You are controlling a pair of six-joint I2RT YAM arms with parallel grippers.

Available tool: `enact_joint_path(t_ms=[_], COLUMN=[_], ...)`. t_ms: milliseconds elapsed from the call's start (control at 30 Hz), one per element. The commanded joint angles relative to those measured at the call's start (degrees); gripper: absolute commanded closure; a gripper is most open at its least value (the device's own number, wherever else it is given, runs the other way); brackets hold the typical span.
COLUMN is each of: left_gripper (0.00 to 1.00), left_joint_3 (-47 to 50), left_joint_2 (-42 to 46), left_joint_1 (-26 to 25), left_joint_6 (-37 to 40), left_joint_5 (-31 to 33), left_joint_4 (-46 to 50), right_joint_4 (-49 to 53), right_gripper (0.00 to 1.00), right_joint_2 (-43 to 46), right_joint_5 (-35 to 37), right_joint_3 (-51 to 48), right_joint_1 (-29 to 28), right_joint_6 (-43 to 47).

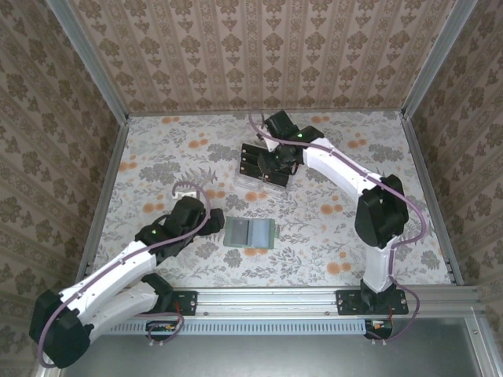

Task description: Put the credit cards into the card holder

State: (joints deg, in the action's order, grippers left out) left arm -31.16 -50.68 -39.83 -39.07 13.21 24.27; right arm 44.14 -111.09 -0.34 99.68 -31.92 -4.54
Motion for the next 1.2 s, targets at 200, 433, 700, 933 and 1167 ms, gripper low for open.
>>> enact_joint_path(t_ms=[200,433,700,933,1167], left_gripper=[0.0,0.0,0.0,0.0,0.0], left_joint_3=[-1.91,-1.38,-0.92,-0.79,-0.47], left_joint_2=[-3.47,-3.49,-3.53,-3.67,-3.66], left_joint_1=[1.51,2.04,2.3,2.39,2.39], left_joint_6=[0.56,0.45,0.36,0.48,0.49], left_joint_5=[-3.01,-3.45,-3.81,-3.83,-4.07], left_joint_4=[0.57,0.43,0.44,0.17,0.07], right_joint_4=[5.7,5.04,4.96,5.34,6.01], right_gripper=[0.59,0.59,0.6,0.69,0.85], right_joint_2=[-5.39,-8.99,-11.69,-11.73,-11.76], right_joint_5=[12.6,15.84,15.9,15.73,14.28], right_joint_3=[3.51,5.08,5.09,4.82,4.86], right_joint_1=[-2.22,-2.71,-2.71,-2.76,-2.62], right_joint_6=[9.11,10.64,11.54,12.48,14.41])
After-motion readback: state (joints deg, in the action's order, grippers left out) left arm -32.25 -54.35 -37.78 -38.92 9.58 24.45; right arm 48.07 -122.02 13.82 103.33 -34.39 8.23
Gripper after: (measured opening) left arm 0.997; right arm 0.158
